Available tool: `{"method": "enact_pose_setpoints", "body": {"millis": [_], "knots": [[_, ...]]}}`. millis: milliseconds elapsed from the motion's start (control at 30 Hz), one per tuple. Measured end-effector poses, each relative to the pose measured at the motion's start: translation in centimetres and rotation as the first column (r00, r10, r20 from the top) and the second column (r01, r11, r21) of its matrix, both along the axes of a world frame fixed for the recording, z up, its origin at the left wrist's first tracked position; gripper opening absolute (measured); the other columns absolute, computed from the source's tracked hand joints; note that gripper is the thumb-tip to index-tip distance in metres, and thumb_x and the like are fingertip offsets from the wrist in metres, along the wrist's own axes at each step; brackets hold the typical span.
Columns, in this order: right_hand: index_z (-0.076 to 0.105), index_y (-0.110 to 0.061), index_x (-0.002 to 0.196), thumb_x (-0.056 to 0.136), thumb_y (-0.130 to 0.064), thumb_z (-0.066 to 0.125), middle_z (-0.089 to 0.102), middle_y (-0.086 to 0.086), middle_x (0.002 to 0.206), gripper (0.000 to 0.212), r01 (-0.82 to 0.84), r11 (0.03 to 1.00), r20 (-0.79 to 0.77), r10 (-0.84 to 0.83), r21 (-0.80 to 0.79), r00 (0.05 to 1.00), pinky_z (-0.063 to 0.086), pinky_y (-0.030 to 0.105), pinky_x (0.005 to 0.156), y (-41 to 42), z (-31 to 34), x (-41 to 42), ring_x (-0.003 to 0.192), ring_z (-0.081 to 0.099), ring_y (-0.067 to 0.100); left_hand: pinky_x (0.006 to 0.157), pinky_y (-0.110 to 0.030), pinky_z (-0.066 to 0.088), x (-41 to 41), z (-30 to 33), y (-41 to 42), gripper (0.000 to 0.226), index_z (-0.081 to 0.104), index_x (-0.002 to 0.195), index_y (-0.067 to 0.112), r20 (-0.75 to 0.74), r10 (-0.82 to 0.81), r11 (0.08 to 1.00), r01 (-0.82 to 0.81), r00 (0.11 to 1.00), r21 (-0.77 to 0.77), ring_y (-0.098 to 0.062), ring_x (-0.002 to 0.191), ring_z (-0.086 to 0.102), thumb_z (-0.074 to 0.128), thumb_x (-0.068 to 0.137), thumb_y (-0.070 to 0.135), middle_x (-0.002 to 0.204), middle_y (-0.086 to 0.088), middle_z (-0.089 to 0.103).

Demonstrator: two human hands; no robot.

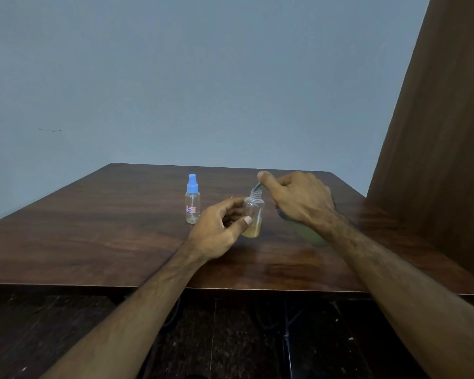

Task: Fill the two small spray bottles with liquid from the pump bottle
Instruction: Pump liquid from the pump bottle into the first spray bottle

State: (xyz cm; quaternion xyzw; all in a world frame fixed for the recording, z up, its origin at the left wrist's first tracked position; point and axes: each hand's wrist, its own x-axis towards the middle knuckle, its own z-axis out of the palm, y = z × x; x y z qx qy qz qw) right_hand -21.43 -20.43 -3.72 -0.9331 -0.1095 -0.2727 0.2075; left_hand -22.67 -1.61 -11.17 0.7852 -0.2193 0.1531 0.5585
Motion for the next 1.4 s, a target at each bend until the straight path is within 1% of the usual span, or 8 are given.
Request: {"method": "enact_pose_setpoints", "body": {"millis": [133, 233, 433, 667, 867, 1067, 1267, 1400], "knots": [[0.065, -0.009, 0.060, 0.096, -0.065, 0.033, 0.070, 0.007, 0.062, 0.074, 0.002, 0.999, 0.014, -0.001, -0.040, 1.000, 0.042, 0.029, 0.060, -0.09, -0.08, 0.03, 0.064, 0.067, 0.026, 0.087, -0.008, 0.049, -0.02, -0.04, -0.03, 0.037, 0.061, 0.130, 0.014, 0.007, 0.005, 1.000, -0.005, 1.000, 0.005, 0.014, 0.099, 0.065, 0.067, 0.094, 0.005, 0.109, 0.012, 0.070], [0.064, -0.011, 0.058, 0.093, -0.057, 0.034, 0.073, 0.007, 0.068, 0.065, -0.005, 1.000, 0.021, 0.006, -0.019, 1.000, 0.046, 0.028, 0.062, -0.20, -0.10, 0.08, 0.068, 0.069, 0.027, 0.086, -0.007, 0.049, -0.08, -0.01, -0.07, 0.036, 0.060, 0.126, 0.022, 0.018, 0.006, 1.000, -0.006, 1.000, 0.015, 0.015, 0.098, 0.064, 0.068, 0.094, 0.006, 0.107, 0.016, 0.068], [0.066, -0.010, 0.060, 0.095, -0.073, 0.029, 0.071, 0.005, 0.062, 0.082, 0.018, 1.000, 0.002, -0.018, -0.025, 1.000, 0.045, 0.030, 0.063, -0.02, 0.23, 0.04, 0.062, 0.066, 0.021, 0.087, -0.011, 0.051, -0.15, 0.08, 0.01, 0.035, 0.060, 0.124, 0.024, 0.022, 0.003, 1.000, -0.003, 1.000, 0.010, 0.008, 0.102, 0.066, 0.068, 0.094, 0.007, 0.110, 0.012, 0.071], [0.070, -0.008, 0.066, 0.095, -0.055, 0.037, 0.073, 0.007, 0.068, 0.064, 0.005, 1.000, 0.020, -0.004, -0.015, 1.000, 0.043, 0.029, 0.063, -0.13, -0.03, 0.01, 0.070, 0.069, 0.027, 0.086, -0.008, 0.049, -0.31, 0.06, -0.04, 0.037, 0.060, 0.127, 0.023, 0.026, 0.003, 1.000, -0.004, 1.000, 0.022, 0.014, 0.099, 0.064, 0.068, 0.094, 0.008, 0.108, 0.017, 0.068], [0.064, -0.013, 0.056, 0.095, -0.073, 0.032, 0.067, 0.001, 0.057, 0.079, 0.028, 1.000, -0.009, -0.028, -0.007, 1.000, 0.048, 0.033, 0.067, 0.07, 0.15, -0.03, 0.061, 0.064, 0.019, 0.088, -0.011, 0.050, -0.14, 0.03, 0.01, 0.036, 0.061, 0.125, 0.023, 0.033, -0.003, 1.000, 0.003, 0.999, 0.003, 0.009, 0.102, 0.066, 0.068, 0.094, 0.007, 0.109, 0.015, 0.070], [0.067, -0.010, 0.062, 0.094, -0.057, 0.035, 0.070, 0.004, 0.061, 0.065, 0.012, 1.000, 0.034, -0.013, 0.004, 0.999, 0.050, 0.033, 0.068, -0.09, -0.16, -0.04, 0.064, 0.066, 0.024, 0.093, -0.015, 0.051, 0.07, -0.16, 0.06, 0.036, 0.061, 0.125, 0.026, 0.035, -0.002, 1.000, 0.002, 0.999, 0.013, 0.002, 0.108, 0.067, 0.069, 0.094, 0.009, 0.113, 0.008, 0.073], [0.056, -0.016, 0.050, 0.097, -0.071, 0.030, 0.065, 0.000, 0.055, 0.078, 0.008, 1.000, 0.003, -0.008, 0.001, 1.000, 0.046, 0.033, 0.066, 0.08, -0.04, -0.22, 0.060, 0.062, 0.018, 0.091, -0.012, 0.050, -0.07, 0.00, -0.02, 0.036, 0.061, 0.121, 0.029, 0.025, -0.006, 1.000, 0.007, 1.000, -0.009, 0.005, 0.106, 0.067, 0.068, 0.094, 0.007, 0.111, 0.011, 0.072], [0.063, -0.013, 0.055, 0.096, -0.061, 0.034, 0.067, 0.002, 0.057, 0.069, 0.010, 1.000, 0.036, -0.010, -0.005, 0.999, 0.049, 0.035, 0.069, 0.11, -0.34, 0.03, 0.060, 0.062, 0.020, 0.088, -0.010, 0.049, -0.04, -0.07, -0.03, 0.036, 0.060, 0.118, 0.031, 0.025, 0.003, 1.000, -0.003, 1.000, -0.013, 0.011, 0.101, 0.066, 0.069, 0.094, 0.007, 0.107, 0.019, 0.069]]}}
